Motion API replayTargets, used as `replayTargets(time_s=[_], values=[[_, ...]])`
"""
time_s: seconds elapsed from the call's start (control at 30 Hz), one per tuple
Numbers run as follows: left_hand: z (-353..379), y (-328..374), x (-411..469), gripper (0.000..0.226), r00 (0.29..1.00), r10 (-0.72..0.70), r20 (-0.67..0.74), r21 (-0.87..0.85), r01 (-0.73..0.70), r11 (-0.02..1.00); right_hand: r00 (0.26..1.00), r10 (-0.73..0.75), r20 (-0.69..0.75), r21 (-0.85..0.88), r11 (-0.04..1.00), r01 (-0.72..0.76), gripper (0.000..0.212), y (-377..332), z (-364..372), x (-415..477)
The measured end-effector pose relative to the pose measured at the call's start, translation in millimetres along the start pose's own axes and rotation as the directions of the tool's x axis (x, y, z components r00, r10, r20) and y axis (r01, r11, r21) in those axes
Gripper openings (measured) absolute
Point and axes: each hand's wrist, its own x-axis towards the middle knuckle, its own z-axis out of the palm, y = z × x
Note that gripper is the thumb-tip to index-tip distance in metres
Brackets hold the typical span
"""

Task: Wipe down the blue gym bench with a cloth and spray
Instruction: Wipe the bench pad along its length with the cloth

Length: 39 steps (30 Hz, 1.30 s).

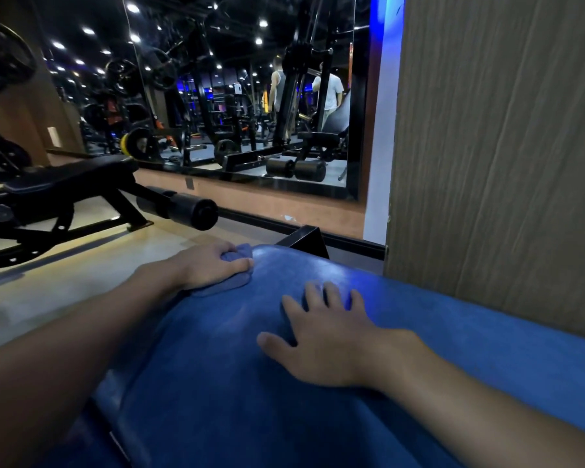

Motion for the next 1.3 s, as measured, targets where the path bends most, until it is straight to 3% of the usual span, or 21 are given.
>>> replayTargets(time_s=[0.13,0.27,0.47,0.7,0.93,1.0,1.17,1.3], values=[[4,13,24,0.076,1.000,-0.005,-0.009,-0.040,0.005,0.999,1.000,0.008,-0.016,-0.022,1.000,-0.008,0.091,-10,13,6],[7,11,30,0.084,1.000,0.006,0.013,-0.105,-0.005,0.995,1.000,0.016,-0.025,-0.007,1.000,-0.016,0.094,-7,13,6],[-6,-18,-23,0.058,0.999,-0.045,0.007,-0.114,0.045,0.992,0.999,0.030,-0.022,0.041,0.999,-0.029,0.081,-13,5,-9],[-24,-20,-100,0.087,0.989,-0.146,0.010,0.098,0.144,0.985,1.000,-0.016,-0.015,0.030,0.999,0.017,0.062,-31,6,-52],[-38,-25,-155,0.109,0.972,-0.232,0.048,0.228,0.216,0.949,0.998,-0.048,-0.027,0.000,0.999,0.048,0.059,-47,7,-96],[-41,-28,-167,0.113,0.973,-0.227,0.044,0.233,0.211,0.949,0.999,-0.037,-0.017,0.029,0.999,0.037,0.064,-51,11,-105],[-39,-27,-190,0.102,0.985,-0.171,0.018,0.128,0.167,0.978,0.997,0.002,0.079,-0.017,1.000,0.000,0.105,-57,20,-128],[-38,-25,-191,0.098,0.985,-0.174,0.009,0.110,0.172,0.979,0.994,-0.006,0.107,-0.040,0.999,0.011,0.109,-58,8,-120]])
